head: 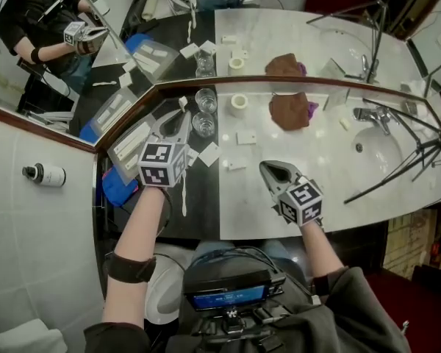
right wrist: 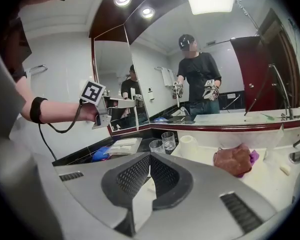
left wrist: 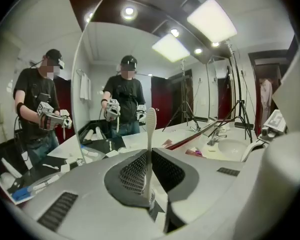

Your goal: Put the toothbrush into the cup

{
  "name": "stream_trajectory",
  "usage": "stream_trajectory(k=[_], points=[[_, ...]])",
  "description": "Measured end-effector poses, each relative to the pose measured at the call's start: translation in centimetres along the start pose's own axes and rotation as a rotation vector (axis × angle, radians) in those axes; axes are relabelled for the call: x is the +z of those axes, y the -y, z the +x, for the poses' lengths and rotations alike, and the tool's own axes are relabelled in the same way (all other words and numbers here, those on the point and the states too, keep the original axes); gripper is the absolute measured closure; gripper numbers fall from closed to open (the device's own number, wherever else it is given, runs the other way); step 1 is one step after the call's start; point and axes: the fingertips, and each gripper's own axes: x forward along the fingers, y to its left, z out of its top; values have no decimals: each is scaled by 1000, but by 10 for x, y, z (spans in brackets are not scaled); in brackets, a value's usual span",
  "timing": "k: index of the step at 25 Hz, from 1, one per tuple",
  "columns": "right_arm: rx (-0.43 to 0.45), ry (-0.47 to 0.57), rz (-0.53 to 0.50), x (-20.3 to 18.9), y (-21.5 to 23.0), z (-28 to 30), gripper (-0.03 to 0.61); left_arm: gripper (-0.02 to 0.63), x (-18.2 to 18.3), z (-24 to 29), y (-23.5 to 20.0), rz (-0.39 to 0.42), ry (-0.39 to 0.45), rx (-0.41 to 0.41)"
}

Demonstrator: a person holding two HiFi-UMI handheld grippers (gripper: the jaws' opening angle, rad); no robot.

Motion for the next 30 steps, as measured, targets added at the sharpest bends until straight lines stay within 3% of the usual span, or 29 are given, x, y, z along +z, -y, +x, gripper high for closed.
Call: stream_trajectory(k=[5, 11, 26, 30], points=[[51, 6, -33, 15, -13, 9, 558, 580, -18, -49, 9, -65, -18, 47], [82, 3, -42, 17, -23, 13, 558, 581, -65, -87, 26, -146, -101, 82], [51, -42, 15, -25, -9, 4, 558, 580, -209, -78, 81, -336, -474, -33], [44, -54, 33, -33, -6, 2, 558, 580, -237, -73, 85, -377, -569, -32]])
